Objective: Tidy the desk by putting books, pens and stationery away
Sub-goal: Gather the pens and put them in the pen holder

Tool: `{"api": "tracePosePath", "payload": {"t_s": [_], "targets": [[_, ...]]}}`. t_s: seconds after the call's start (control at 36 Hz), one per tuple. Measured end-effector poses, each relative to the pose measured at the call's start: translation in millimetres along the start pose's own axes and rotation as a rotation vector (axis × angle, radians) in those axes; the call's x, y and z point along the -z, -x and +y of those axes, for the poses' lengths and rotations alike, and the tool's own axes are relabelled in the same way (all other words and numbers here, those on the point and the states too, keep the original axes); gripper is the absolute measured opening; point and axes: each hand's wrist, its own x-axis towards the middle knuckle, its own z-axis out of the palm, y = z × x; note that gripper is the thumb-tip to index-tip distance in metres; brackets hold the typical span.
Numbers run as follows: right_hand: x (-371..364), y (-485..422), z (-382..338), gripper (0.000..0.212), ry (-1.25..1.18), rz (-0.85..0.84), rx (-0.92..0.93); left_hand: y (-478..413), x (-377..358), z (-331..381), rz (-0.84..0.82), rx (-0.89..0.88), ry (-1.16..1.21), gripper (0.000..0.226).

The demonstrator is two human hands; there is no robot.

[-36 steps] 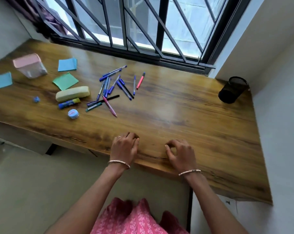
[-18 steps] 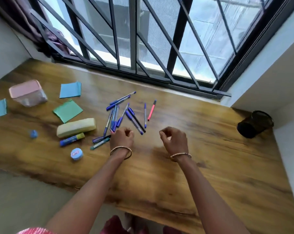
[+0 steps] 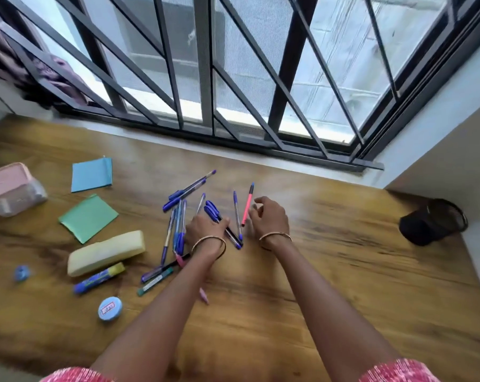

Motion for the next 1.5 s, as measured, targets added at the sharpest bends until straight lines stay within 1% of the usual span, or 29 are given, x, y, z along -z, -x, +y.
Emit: {"api": "tracePosePath", "payload": {"t_s": [0.06, 0.11, 0.19, 0.28, 0.39, 0.56, 0.67, 0.75, 0.81, 0.83, 0.89, 0.97, 1.06, 1.08, 1.14, 1.19, 1.22, 1.31, 1.36, 1.42, 1.5], "targets": [[-4.5, -7.1, -6.7, 0.029, 0.067, -0.03, 0.023, -4.7, -3.7, 2.9, -0.011, 0.004, -0.011, 0.039], [-8.1, -12.1, -12.4, 0.031, 0.098, -0.033, -0.009, -8.7, -7.7, 5.1, -0.021, 0.015, -0.023, 0.038], [-10.2, -17.6, -16.4, 0.031, 0.073, -0.001, -0.073, -13.1, -12.2, 8.1, -0.026, 0.052, -0.022, 0.041], [-8.2, -22.1, -15.0, 0.026, 0.039, 0.007, -0.124, -16.6, -14.9, 9.7, -0.038, 0.096, -0.018, 0.044], [-2.9, -23.2, -7.7, 0.017, 0.021, -0.055, -0.184, -17.6, -18.5, 10.5, -0.025, 0.134, -0.001, 0.045], [3.9, -18.8, 7.5, 0.019, 0.004, -0.122, -0.173, -12.1, -23.3, 10.9, 0.004, 0.101, 0.007, 0.035], [17.6, -10.3, 16.6, 0.015, -0.079, -0.096, -0.119, -5.2, -21.0, 10.5, 0.017, 0.073, 0.048, 0.027], [40.3, -4.0, 29.9, 0.011, -0.273, -0.024, -0.139, 9.5, -18.1, 21.1, 0.028, 0.011, 0.102, 0.023], [63.3, 2.2, 42.7, 0.007, -0.395, 0.048, -0.138, 20.4, -21.9, 37.4, -0.023, -0.083, 0.156, 0.016], [77.4, 6.3, 49.5, 0.004, -0.462, 0.089, -0.138, 26.7, -25.8, 48.6, -0.071, -0.142, 0.196, 0.013], [107.4, 13.6, 64.1, 0.009, -0.581, 0.173, -0.137, 42.7, -36.3, 75.7, -0.202, -0.27, 0.306, 0.007], [157.7, 22.2, 88.5, 0.009, -0.698, 0.331, -0.14, 72.2, -57.6, 120.3, -0.369, -0.452, 0.464, 0.008], [207.7, 29.1, 120.0, 0.023, -0.774, 0.517, -0.155, 102.5, -85.3, 158.4, -0.494, -0.596, 0.548, 0.005], [223.9, 31.5, 130.4, 0.031, -0.774, 0.573, -0.157, 112.5, -95.3, 169.8, -0.524, -0.63, 0.568, 0.003], [253.3, 34.1, 150.6, 0.046, -0.727, 0.677, -0.162, 131.9, -115.6, 191.3, -0.564, -0.698, 0.591, 0.006], [277.6, 33.6, 173.4, 0.048, -0.561, 0.786, -0.198, 148.5, -137.7, 210.9, -0.599, -0.761, 0.589, 0.007], [287.3, 31.4, 185.2, 0.043, -0.484, 0.819, -0.222, 154.8, -149.2, 219.8, -0.61, -0.791, 0.573, 0.008], [305.9, 20.1, 213.4, 0.021, -0.377, 0.847, -0.277, 169.0, -180.3, 244.9, -0.629, -0.85, 0.507, 0.009], [310.6, 9.6, 227.0, 0.014, -0.332, 0.852, -0.31, 174.3, -196.5, 258.8, -0.59, -0.887, 0.457, 0.01], [313.1, 0.1, 234.8, 0.014, -0.28, 0.827, -0.332, 177.0, -210.6, 270.0, -0.561, -0.912, 0.413, 0.01], [311.7, -12.5, 244.6, 0.021, -0.245, 0.718, -0.361, 177.4, -232.9, 280.5, -0.569, -0.921, 0.34, 0.01]]}}
